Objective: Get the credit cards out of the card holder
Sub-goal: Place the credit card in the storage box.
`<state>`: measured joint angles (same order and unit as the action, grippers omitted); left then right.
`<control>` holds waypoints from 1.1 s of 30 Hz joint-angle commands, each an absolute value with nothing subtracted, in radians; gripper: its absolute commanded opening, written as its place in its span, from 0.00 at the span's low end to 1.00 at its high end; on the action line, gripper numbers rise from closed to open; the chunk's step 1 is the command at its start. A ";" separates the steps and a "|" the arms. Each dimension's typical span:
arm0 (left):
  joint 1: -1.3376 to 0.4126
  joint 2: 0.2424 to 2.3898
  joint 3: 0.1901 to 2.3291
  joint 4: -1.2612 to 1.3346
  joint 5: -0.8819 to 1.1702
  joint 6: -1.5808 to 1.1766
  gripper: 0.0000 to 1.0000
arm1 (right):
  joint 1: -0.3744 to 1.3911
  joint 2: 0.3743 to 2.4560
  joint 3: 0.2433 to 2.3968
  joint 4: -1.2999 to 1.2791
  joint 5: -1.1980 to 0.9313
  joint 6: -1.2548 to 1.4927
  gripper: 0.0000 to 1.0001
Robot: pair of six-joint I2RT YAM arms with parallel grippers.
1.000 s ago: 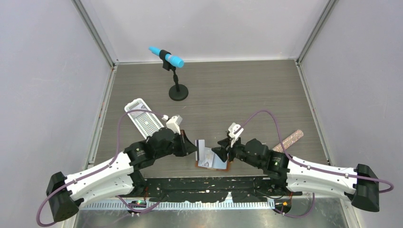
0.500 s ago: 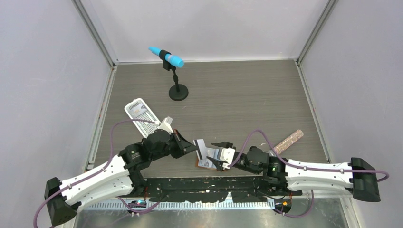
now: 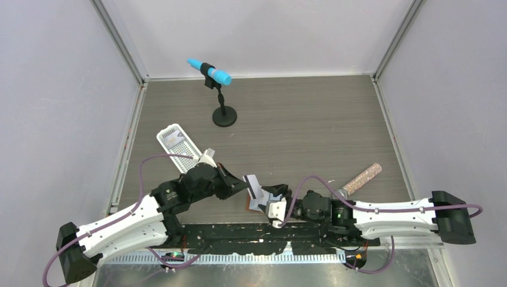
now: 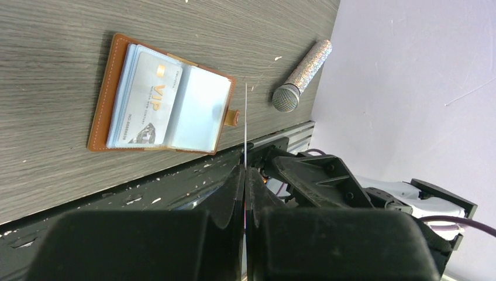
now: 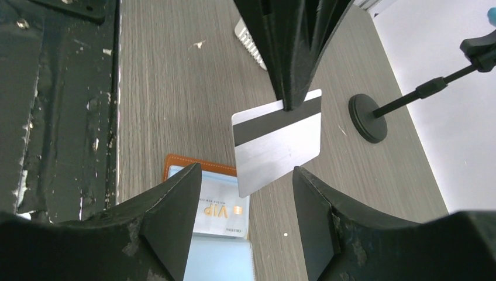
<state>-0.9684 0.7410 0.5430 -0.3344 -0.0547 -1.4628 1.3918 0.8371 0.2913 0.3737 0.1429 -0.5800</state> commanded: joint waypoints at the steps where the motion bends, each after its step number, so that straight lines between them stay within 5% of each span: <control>1: -0.966 0.733 0.536 -0.306 -0.079 -1.495 0.00 | 1.414 0.891 0.336 0.425 0.230 -0.612 0.65; 5: -0.966 0.729 0.530 -0.292 -0.071 -1.506 0.00 | 1.429 0.935 0.351 0.477 0.345 -0.615 0.56; 8: -0.966 0.722 0.516 -0.264 -0.066 -1.509 0.00 | 1.435 0.940 0.352 0.515 0.373 -0.593 0.26; 11: -0.966 0.719 0.508 -0.236 -0.063 -1.493 0.01 | 1.436 0.937 0.347 0.538 0.411 -0.554 0.07; 17: -0.966 0.727 0.584 -0.321 -0.069 -1.279 0.44 | 1.435 0.922 0.424 0.352 0.542 -0.343 0.05; 33: -0.958 0.589 0.622 -0.409 -0.075 -0.791 0.57 | 1.235 0.701 0.411 0.175 0.354 0.338 0.05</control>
